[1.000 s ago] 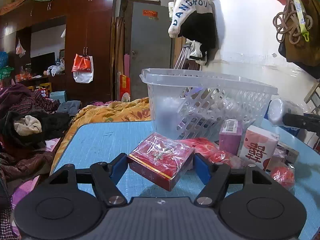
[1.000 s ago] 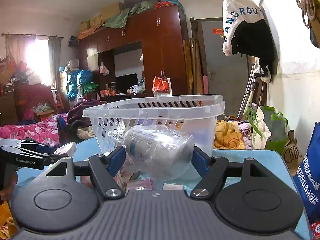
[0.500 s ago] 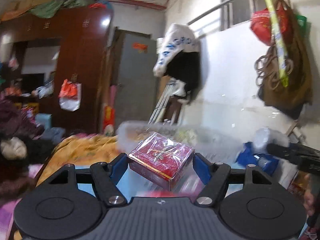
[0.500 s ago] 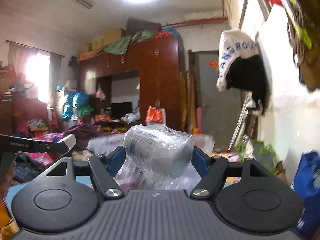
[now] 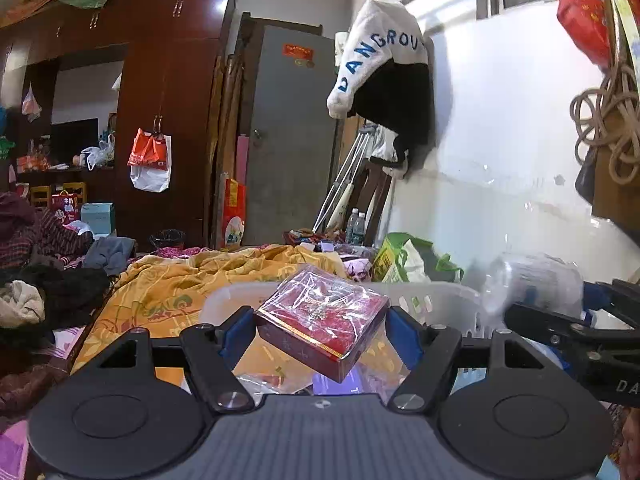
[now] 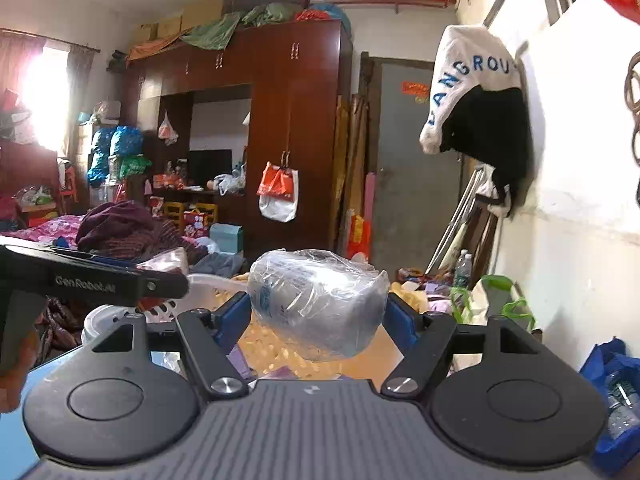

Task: Organize objects
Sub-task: 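Carry both items over the white basket and open both tools to drop them, then grasp red ball bag with left tool while right tool grasps barcoded white box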

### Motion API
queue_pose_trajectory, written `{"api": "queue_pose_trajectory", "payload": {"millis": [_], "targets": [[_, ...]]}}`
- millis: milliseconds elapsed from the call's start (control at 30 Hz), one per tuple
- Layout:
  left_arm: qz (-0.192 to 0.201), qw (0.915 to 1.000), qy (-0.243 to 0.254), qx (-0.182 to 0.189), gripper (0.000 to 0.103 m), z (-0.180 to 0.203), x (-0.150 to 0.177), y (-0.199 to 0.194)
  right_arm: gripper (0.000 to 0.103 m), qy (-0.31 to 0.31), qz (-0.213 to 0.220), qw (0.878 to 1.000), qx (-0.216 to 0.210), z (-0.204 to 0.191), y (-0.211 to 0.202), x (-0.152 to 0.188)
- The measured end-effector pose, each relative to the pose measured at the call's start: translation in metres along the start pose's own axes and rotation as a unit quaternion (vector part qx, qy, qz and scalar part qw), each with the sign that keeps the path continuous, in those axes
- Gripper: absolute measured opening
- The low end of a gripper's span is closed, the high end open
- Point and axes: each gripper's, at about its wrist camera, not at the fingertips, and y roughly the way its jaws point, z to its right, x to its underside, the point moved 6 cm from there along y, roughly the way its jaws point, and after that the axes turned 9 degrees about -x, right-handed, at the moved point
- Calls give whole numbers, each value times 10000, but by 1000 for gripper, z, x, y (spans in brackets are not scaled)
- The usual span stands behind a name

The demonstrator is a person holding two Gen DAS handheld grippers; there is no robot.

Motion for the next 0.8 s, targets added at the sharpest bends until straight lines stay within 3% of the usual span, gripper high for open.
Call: {"api": "queue_pose_trajectory", "payload": {"millis": [100, 167, 300, 433, 533, 633, 733, 800], "targets": [[-4, 9997, 169, -184, 81, 1, -1, 4, 81, -101, -167, 9998, -38, -5, 4, 7], [-123, 9987, 317, -381, 86, 2, -2, 5, 103, -148, -45, 9999, 44, -8, -4, 7], [48, 9991, 286, -295, 86, -5, 1, -14, 103, 166, 183, 9994, -224, -8, -40, 15], [399, 9990, 177, 10, 90, -13, 26, -66, 103, 309, 21, 9988, -376, -8, -74, 58], [213, 9996, 138, 147, 92, -19, 68, -91, 103, 454, -448, 9971, -409, -2, -79, 100], [-282, 9995, -79, 84, 92, -28, 103, -88, 103, 963, -943, 9904, -296, 7, -79, 125], [-526, 9983, -201, 179, 92, -32, 122, -82, 103, 1061, -1039, 9870, -621, 4, -81, 132], [-587, 9981, -147, 138, 92, -32, 127, -75, 97, 942, -1048, 9880, -628, 1, -81, 132]]}}
